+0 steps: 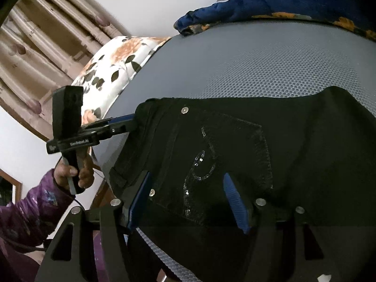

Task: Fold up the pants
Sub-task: 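Grasp the folded jeans edge with the left gripper while the right gripper grasps beside it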

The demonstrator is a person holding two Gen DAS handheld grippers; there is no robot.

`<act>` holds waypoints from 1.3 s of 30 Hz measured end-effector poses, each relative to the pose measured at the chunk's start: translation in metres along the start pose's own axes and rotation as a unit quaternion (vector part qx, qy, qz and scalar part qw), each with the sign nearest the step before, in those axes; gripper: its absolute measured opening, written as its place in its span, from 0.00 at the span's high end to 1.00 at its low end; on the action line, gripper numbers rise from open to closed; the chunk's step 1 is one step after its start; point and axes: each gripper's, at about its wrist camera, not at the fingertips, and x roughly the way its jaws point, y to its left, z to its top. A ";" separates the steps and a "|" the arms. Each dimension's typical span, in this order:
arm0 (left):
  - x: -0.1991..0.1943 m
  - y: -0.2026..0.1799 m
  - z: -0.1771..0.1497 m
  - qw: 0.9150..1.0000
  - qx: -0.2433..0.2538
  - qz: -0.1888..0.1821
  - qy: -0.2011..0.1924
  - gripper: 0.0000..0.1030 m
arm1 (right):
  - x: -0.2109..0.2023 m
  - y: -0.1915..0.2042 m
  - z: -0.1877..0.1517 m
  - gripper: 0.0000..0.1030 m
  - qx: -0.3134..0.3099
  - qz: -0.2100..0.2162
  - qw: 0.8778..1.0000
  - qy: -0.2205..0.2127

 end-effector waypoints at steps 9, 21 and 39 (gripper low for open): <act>0.019 -0.039 0.004 0.997 0.068 -0.012 0.026 0.85 | 0.009 -0.003 -0.001 0.40 0.010 0.007 1.000 0.000; 0.011 -0.036 0.033 0.996 0.083 0.019 -0.016 0.89 | 0.013 -0.001 -0.005 0.38 0.009 0.022 0.999 -0.025; 0.019 -0.012 0.000 0.995 0.061 0.067 -0.046 0.37 | 0.011 0.025 -0.009 0.49 -0.033 0.061 0.996 -0.061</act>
